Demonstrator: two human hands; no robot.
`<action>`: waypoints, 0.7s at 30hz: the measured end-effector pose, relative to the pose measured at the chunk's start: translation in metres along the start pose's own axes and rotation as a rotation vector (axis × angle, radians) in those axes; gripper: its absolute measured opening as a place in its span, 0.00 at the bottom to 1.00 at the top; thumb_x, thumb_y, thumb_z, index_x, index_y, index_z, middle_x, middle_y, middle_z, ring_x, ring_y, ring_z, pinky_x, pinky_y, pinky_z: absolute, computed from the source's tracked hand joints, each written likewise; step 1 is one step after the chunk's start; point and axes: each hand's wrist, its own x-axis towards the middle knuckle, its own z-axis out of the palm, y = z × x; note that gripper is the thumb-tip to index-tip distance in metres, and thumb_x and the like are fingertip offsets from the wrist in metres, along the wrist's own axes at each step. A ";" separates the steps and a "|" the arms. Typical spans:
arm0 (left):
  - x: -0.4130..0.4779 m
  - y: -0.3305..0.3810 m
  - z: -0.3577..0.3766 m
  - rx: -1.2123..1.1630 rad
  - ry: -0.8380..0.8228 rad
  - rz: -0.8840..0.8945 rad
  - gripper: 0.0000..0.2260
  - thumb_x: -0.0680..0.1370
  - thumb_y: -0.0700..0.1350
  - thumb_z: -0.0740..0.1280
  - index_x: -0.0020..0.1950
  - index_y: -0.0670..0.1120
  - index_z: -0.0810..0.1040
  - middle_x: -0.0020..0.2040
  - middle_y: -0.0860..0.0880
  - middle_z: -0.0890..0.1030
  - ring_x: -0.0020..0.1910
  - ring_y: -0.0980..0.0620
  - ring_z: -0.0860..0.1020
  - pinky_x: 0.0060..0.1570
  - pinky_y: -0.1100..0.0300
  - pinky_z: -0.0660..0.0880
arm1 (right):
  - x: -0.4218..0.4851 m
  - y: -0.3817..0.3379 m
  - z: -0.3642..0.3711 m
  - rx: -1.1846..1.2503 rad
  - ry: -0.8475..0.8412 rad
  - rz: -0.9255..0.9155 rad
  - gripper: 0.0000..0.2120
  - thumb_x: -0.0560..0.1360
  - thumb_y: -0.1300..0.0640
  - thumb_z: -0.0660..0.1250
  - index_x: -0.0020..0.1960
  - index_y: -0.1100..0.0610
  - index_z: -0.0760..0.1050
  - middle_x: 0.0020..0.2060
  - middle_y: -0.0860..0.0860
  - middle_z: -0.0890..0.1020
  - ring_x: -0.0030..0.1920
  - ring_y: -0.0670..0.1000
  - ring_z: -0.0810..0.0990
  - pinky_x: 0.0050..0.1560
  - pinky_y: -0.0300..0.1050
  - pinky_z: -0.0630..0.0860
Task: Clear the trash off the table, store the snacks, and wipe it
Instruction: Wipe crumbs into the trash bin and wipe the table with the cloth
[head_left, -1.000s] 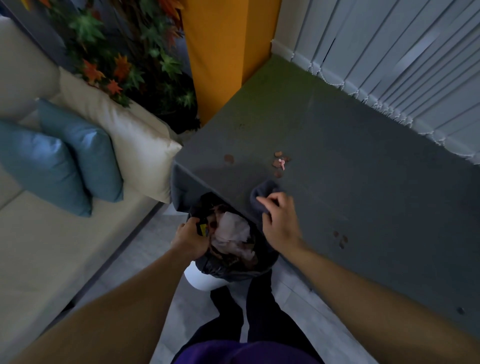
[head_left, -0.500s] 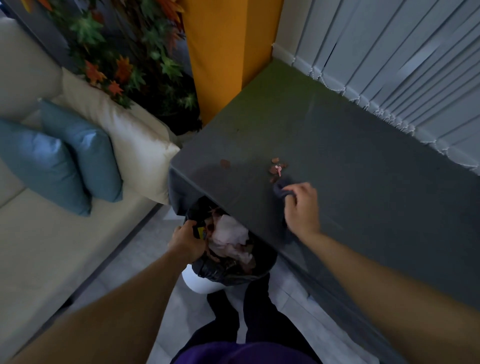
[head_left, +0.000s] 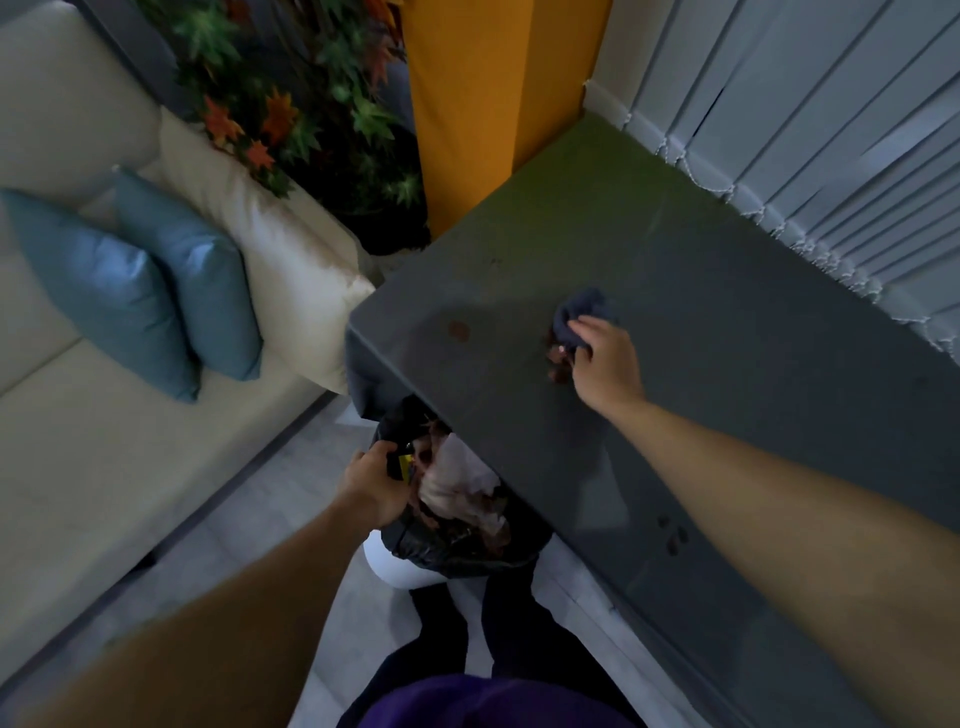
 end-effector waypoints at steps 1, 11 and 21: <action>0.000 0.000 0.001 -0.003 -0.001 0.000 0.27 0.75 0.40 0.64 0.75 0.52 0.66 0.65 0.42 0.69 0.60 0.39 0.74 0.58 0.46 0.78 | -0.006 -0.002 0.003 0.011 -0.030 -0.059 0.19 0.72 0.71 0.62 0.60 0.64 0.80 0.61 0.59 0.81 0.63 0.61 0.77 0.67 0.48 0.68; -0.006 -0.003 0.001 -0.005 -0.010 -0.020 0.30 0.74 0.39 0.66 0.76 0.52 0.64 0.66 0.43 0.68 0.61 0.39 0.73 0.56 0.45 0.79 | -0.011 -0.008 0.004 0.049 0.057 0.021 0.18 0.78 0.67 0.61 0.65 0.59 0.78 0.62 0.54 0.80 0.64 0.56 0.74 0.64 0.40 0.66; -0.009 -0.007 0.002 -0.013 -0.035 -0.021 0.31 0.75 0.40 0.67 0.76 0.52 0.62 0.67 0.42 0.67 0.62 0.39 0.72 0.59 0.45 0.78 | -0.049 -0.011 0.010 0.020 0.038 -0.065 0.17 0.74 0.68 0.62 0.60 0.60 0.81 0.55 0.55 0.80 0.56 0.59 0.74 0.60 0.46 0.70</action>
